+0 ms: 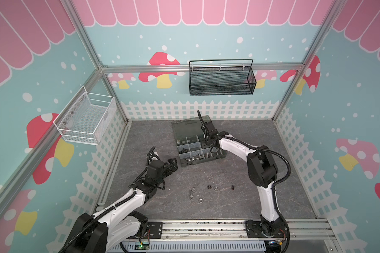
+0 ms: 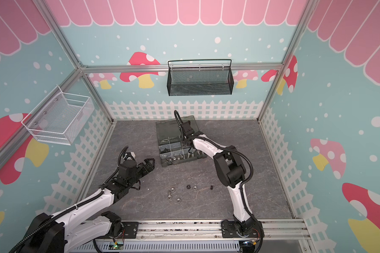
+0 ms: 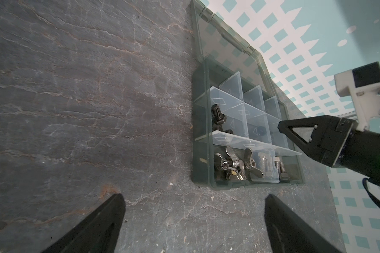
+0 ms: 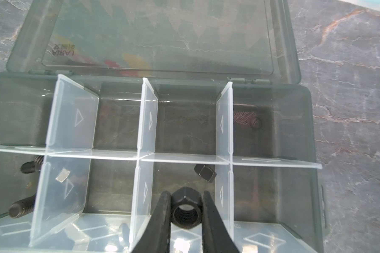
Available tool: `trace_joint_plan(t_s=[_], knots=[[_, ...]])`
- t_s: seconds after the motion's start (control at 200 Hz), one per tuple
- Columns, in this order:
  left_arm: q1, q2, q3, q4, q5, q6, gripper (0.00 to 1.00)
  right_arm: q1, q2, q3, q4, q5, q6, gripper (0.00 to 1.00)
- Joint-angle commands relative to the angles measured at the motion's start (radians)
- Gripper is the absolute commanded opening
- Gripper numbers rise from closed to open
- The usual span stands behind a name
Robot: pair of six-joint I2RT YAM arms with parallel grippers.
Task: Sort the screws and nuts into containers
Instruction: 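Open the right gripper to drop the nut into the compartment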
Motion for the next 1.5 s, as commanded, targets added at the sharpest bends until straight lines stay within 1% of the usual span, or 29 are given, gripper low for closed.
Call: trace_joint_plan(t_s=[0.0,0.16,0.275,0.46,0.63,0.79,0.825,1.026,1.276,1.401,1.496], knots=[[0.005,-0.007,0.001,-0.003,-0.016,-0.015,0.99,-0.004,0.029,0.031,-0.026,-0.023,-0.015,0.24],[0.004,-0.009,0.003,-0.005,-0.015,-0.014,0.99,-0.005,0.033,0.031,-0.041,-0.021,-0.012,0.39],[0.005,-0.012,0.007,-0.010,-0.013,-0.014,0.99,-0.006,0.020,0.028,-0.048,-0.013,-0.014,0.43],[0.006,-0.022,0.007,-0.014,-0.013,-0.016,0.99,-0.004,-0.034,0.011,-0.054,-0.007,-0.020,0.43],[0.005,-0.035,0.003,-0.023,-0.019,-0.015,1.00,-0.004,-0.122,-0.052,-0.048,-0.014,-0.014,0.44],[0.005,-0.040,0.001,-0.027,-0.024,-0.015,0.99,0.010,-0.234,-0.183,-0.041,-0.014,0.010,0.43],[0.005,-0.041,0.000,-0.027,-0.026,-0.016,0.99,0.016,-0.286,-0.217,-0.040,-0.015,0.016,0.43],[0.006,-0.029,0.003,-0.017,-0.023,-0.018,0.99,0.048,-0.451,-0.424,-0.072,-0.040,0.047,0.43],[0.005,0.009,0.004,0.005,-0.002,-0.024,0.99,0.126,-0.555,-0.607,-0.167,-0.080,0.100,0.44],[0.005,0.030,0.004,0.022,0.011,-0.034,0.99,0.183,-0.569,-0.645,-0.180,-0.110,0.113,0.44],[0.005,0.045,0.006,0.035,0.027,-0.045,0.99,0.230,-0.560,-0.650,-0.191,-0.111,0.113,0.44]])
